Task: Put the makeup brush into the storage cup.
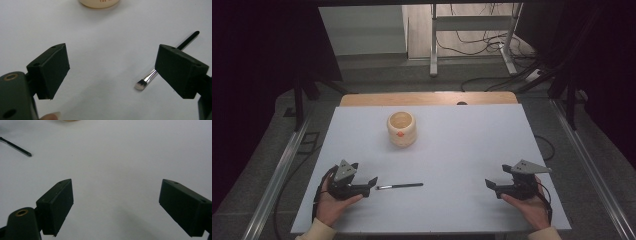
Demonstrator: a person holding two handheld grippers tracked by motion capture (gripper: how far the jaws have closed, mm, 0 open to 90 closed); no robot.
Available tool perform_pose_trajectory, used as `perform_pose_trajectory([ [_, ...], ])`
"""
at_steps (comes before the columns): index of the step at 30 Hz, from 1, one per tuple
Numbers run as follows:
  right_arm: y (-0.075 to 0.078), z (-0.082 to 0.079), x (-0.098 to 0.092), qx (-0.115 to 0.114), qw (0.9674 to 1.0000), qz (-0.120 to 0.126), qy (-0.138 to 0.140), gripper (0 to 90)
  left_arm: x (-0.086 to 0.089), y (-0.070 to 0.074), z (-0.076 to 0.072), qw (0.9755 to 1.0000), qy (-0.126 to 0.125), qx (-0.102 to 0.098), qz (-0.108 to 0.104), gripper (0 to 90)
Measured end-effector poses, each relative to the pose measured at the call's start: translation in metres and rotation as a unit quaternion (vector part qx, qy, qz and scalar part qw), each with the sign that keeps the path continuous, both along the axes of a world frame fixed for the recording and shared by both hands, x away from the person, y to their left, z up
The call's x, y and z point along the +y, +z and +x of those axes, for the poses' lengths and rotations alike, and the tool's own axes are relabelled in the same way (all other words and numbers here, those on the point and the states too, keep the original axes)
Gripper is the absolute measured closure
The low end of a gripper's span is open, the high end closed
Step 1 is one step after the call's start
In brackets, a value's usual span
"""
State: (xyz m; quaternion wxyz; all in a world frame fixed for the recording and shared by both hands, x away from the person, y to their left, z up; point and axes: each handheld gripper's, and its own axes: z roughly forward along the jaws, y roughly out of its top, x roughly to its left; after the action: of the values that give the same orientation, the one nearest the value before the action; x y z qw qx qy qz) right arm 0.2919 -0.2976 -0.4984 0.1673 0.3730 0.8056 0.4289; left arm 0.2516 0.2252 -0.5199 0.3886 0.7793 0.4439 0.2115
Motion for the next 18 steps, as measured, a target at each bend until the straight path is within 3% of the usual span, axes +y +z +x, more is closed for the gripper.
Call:
perform_pose_trajectory([
  [18,-0.0002,0.0005,0.004,-0.003,1.0,-0.008,-0.001,12.3,-0.0003,-0.0026,-0.0039,1.0,0.001,0.002,0.007,11.7],
])
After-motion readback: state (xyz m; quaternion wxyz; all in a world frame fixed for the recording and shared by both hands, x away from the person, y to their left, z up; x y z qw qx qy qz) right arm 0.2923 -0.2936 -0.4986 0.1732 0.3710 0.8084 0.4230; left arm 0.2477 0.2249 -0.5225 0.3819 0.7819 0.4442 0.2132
